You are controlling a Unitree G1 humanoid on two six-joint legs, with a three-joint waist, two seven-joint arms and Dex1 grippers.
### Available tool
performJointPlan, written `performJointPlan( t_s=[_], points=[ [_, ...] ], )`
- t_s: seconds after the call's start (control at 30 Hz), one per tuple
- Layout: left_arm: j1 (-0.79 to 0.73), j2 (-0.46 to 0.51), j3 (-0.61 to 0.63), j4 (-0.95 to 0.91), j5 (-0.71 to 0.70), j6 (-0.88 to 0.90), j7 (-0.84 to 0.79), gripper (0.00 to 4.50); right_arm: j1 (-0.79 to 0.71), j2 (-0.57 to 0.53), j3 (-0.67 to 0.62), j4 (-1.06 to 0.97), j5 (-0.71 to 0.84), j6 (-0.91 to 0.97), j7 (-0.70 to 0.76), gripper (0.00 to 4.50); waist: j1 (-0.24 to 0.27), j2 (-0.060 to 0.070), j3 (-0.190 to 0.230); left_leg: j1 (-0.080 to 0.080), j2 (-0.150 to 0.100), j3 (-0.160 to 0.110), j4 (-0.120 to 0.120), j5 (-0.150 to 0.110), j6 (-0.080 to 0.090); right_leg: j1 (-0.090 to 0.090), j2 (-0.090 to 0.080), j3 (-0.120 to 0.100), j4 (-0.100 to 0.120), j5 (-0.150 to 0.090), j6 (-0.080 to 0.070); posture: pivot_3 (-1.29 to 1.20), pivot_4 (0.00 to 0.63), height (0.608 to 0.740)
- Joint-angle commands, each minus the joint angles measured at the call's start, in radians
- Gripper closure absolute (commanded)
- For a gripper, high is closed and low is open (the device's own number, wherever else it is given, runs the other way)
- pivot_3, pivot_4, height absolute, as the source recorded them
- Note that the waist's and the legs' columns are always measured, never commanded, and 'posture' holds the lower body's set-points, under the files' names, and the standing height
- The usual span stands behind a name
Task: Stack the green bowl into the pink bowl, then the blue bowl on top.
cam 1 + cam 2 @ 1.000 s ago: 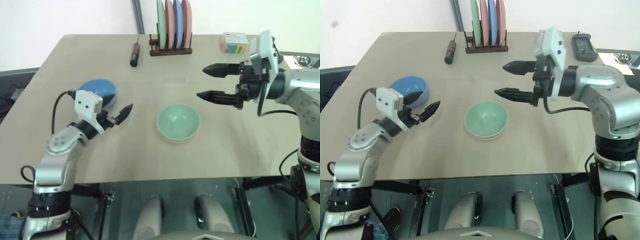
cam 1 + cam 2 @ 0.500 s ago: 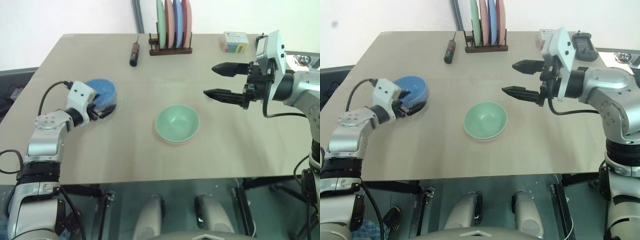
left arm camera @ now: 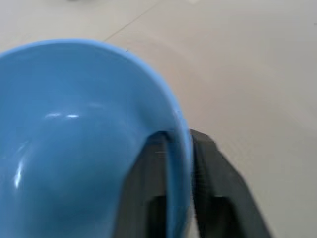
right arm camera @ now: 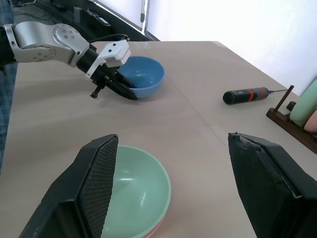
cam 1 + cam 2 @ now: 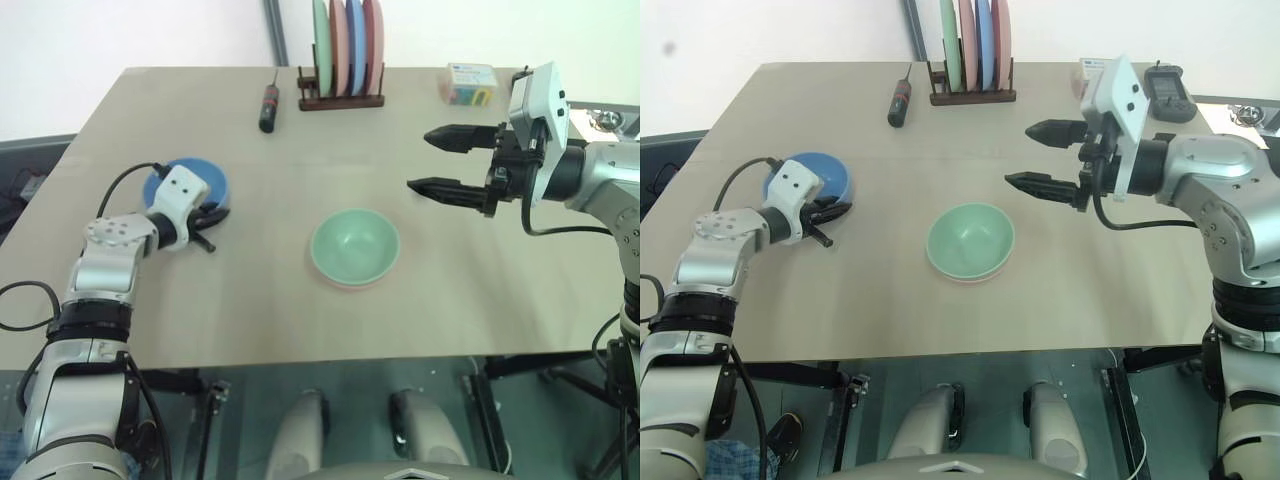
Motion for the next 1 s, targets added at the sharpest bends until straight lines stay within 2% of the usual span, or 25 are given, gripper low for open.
performJointPlan(
  t_s=[0.03,0.3,0.53,0.67,0.83,1.0],
  points=[
    [-0.008,0.003,0.004,0.002,0.007,-0.013,-0.018,4.48,-0.020,-0.013,-0.013,-0.012,0.011,-0.019,-0.008,0.78,0.000,0.000,0.000,0.000,0.000,0.000,0.000,0.000,0.000,0.000,0.000,0.000,0.000,0.000,0.000,0.00,0.150,0.740],
    [-0.068,-0.028,-0.007,-0.124,-0.030,-0.063,-0.094,4.48,-0.021,-0.013,-0.007,-0.004,0.009,-0.025,-0.006,0.78,0.005,0.000,0.000,-0.001,0.000,0.000,0.000,0.000,0.000,0.000,0.000,0.000,0.000,0.000,0.000,0.00,0.150,0.740],
    [-0.073,-0.087,-0.074,-0.448,-0.147,-0.132,-0.305,4.48,-0.021,-0.012,0.002,0.002,0.008,-0.035,-0.003,0.78,0.004,0.000,0.000,-0.004,0.000,0.000,0.002,0.000,0.000,-0.001,-0.001,0.000,-0.001,0.000,0.000,0.00,0.150,0.740],
    [-0.048,-0.088,-0.194,-0.608,-0.146,-0.173,-0.435,4.48,-0.023,-0.011,0.006,0.003,0.010,-0.038,-0.004,0.78,-0.001,0.000,0.000,-0.003,0.000,-0.001,0.002,0.000,0.000,-0.002,0.000,0.000,0.001,0.000,0.000,0.00,0.150,0.740],
    [-0.030,-0.095,-0.269,-0.660,-0.135,-0.220,-0.507,4.48,-0.023,-0.009,0.011,0.001,0.012,-0.040,-0.006,0.78,-0.002,0.000,0.000,-0.003,0.000,0.000,0.003,0.000,0.000,-0.001,0.000,0.000,0.001,0.000,0.000,0.00,0.150,0.740],
    [-0.046,-0.120,-0.279,-0.654,-0.134,-0.227,-0.509,4.48,-0.023,-0.009,0.012,-0.005,0.015,-0.037,-0.010,0.78,-0.001,0.000,0.000,-0.003,0.000,0.000,0.005,0.000,0.000,-0.001,0.001,0.000,0.001,0.000,0.000,0.00,0.150,0.740]
  ],
)
